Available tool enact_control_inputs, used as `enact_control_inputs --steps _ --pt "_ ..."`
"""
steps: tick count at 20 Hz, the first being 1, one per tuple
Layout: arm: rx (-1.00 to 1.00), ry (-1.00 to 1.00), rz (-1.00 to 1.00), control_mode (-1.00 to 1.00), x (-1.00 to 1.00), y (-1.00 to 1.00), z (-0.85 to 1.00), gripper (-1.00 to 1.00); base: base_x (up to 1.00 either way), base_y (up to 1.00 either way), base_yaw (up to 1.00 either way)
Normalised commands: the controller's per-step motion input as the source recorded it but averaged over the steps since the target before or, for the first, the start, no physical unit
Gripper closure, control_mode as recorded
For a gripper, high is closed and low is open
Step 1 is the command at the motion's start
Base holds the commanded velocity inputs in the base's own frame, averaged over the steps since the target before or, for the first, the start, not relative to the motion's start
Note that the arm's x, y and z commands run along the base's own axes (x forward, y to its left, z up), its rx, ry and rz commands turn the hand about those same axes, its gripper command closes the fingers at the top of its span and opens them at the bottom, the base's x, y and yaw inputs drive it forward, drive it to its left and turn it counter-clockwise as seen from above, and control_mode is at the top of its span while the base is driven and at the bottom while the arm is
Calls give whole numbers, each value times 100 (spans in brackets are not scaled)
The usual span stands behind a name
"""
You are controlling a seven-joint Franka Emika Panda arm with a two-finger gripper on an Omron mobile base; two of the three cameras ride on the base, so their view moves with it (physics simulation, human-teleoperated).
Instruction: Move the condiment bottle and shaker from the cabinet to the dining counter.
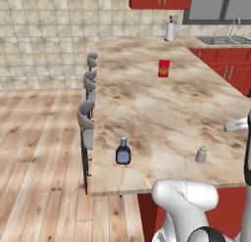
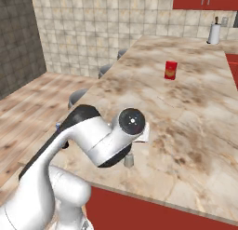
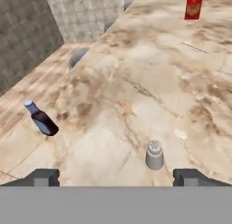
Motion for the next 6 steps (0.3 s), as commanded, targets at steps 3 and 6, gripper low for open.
enact_control_inputs --steps 3,6 --pt "-24 41 -20 -100 0 57 23 -100 0 0 0" --pt "-22 35 -17 -100 0 56 8 -100 0 0 0"
